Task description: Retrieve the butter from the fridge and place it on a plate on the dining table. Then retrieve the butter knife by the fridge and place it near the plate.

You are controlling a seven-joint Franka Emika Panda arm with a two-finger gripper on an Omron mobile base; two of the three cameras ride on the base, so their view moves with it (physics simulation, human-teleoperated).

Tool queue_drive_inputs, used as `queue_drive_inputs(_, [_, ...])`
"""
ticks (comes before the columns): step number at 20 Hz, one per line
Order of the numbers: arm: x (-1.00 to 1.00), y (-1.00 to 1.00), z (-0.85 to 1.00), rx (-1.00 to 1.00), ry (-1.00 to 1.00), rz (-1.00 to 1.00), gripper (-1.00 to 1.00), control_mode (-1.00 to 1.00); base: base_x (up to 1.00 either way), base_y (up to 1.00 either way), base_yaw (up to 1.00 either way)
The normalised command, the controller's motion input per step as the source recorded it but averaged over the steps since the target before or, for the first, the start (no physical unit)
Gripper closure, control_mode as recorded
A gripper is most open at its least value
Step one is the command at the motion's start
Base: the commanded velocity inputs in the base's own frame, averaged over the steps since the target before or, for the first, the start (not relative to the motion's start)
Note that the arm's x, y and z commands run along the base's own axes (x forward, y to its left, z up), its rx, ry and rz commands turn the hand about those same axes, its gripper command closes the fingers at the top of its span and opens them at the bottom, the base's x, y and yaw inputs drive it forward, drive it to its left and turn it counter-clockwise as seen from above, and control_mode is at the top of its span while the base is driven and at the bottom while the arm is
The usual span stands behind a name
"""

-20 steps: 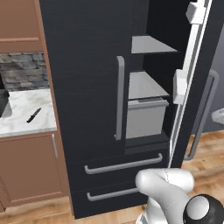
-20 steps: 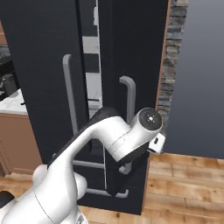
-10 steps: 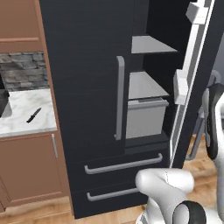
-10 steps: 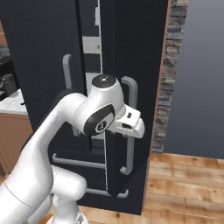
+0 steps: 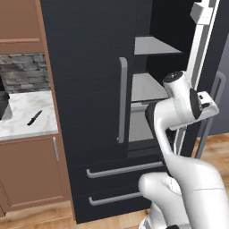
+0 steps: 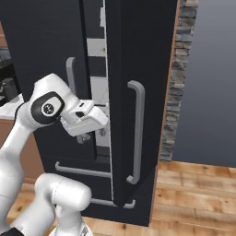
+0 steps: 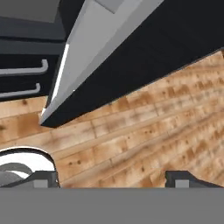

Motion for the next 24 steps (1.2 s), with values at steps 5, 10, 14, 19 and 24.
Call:
queue_drive_inputs(5, [0.86,0.57,-0.09,-0.31,-0.01,0.01,-1.00,-1.00,0.00,0.00,0.00])
queue_drive_inputs(10, [0.68,0.03,-0.07,-0.17,0.05,0.10,-1.00,-1.00,0.00,0.00,0.00])
queue_drive_inputs(14, [0.41,-0.13,0.00,-0.14,0.16,0.06,-1.00,-1.00,0.00,0.00,0.00])
queue_drive_inputs(19, [0.05,-0.48,0.00,-0.08,0.20,0.00,-1.00,-1.00,0.00,0.00,0.00])
queue_drive_inputs(24, [-0.01,-0.74,0.00,-0.03,0.20,0.00,-1.00,-1.00,0.00,0.00,0.00])
